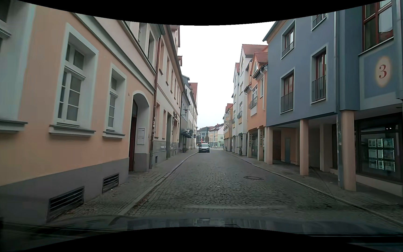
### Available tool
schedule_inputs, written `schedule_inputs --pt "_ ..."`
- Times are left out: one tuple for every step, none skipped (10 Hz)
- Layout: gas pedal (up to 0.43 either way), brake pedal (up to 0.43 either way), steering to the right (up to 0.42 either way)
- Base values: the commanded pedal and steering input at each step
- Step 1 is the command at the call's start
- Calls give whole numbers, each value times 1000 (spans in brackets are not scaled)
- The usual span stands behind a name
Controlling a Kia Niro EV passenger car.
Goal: Follow the waypoints while adhering to traffic rules and regulations
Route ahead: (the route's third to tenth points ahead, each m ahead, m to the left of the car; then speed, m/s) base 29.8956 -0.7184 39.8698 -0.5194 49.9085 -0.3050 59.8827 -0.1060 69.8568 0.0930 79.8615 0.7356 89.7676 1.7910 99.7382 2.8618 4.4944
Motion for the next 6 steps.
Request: schedule_inputs --pt "189 0 40" --pt "197 0 41" --pt "197 0 41" --pt "197 0 41" --pt "197 0 41" --pt "197 0 40"
